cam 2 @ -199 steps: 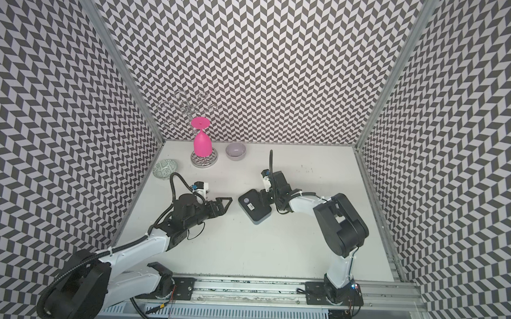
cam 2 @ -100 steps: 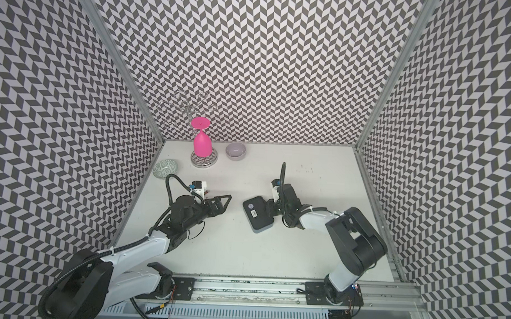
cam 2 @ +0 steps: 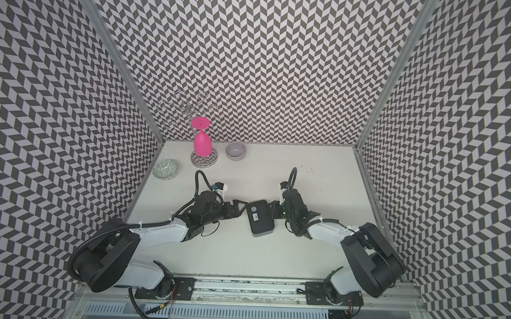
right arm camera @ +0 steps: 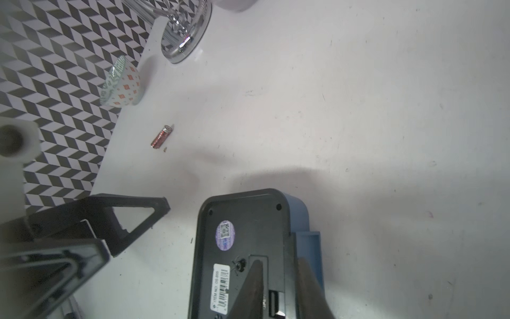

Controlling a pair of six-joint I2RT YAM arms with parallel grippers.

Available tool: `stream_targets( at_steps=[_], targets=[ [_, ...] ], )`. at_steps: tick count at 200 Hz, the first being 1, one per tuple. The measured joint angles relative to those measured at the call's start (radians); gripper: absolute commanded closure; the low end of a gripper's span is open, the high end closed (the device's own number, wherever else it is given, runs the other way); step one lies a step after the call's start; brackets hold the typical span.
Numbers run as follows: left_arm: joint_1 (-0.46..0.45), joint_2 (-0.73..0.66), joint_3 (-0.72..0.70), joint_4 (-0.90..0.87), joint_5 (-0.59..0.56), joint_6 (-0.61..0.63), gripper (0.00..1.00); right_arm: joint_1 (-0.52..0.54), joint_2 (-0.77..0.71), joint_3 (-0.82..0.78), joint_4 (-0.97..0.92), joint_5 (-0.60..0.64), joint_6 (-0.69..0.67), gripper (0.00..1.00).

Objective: Insert the battery into the alarm
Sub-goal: Adjust the alarm at the center of the board, then remove the cover from the alarm.

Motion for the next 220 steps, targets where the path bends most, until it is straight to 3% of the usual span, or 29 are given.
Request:
stream_targets(
  at_steps=[37, 89, 168, 220],
  targets=[
    [-0.014, 0.021, 0.052, -0.055, 0.026, -0.075, 0.14, 0.005, -0.012, 0.056, -0.070, 0.002, -0.020, 0.58],
    [-0.082, 0.115, 0.085, -0.118, 0.071, -0.227, 0.30, 0.074, 0.007, 0.147, -0.201, 0.037, -0.069, 0.62],
    [-0.076, 0.211, 0.146, -0.208, 0.095, -0.248, 0.53, 0.125, 0.068, 0.175, -0.268, 0.060, -0.058, 0.61],
    [-0.072, 0.229, 0.171, -0.219, 0.108, -0.248, 0.53, 0.132, 0.087, 0.183, -0.298, 0.078, -0.038, 0.58]
  ],
)
